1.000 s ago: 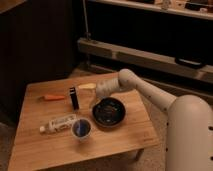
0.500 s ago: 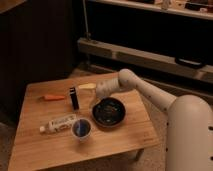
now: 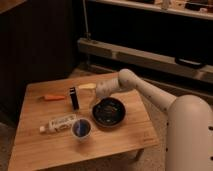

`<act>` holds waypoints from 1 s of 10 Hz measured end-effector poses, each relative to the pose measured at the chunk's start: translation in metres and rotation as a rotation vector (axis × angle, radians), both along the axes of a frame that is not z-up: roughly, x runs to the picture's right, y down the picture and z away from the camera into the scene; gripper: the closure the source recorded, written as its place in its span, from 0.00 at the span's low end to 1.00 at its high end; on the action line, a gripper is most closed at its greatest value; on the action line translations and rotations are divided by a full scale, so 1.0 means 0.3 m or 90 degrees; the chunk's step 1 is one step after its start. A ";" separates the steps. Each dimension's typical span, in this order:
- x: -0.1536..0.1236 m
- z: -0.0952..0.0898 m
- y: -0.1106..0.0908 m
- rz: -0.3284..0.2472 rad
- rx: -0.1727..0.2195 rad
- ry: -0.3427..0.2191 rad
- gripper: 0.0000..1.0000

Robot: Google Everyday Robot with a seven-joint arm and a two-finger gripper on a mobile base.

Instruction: Knock the eraser over

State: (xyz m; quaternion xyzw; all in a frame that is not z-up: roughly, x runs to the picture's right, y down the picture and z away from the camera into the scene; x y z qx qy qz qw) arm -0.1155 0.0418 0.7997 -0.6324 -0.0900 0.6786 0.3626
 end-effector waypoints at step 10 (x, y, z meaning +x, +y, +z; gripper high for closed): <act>0.059 0.060 -0.081 0.013 0.015 0.016 0.20</act>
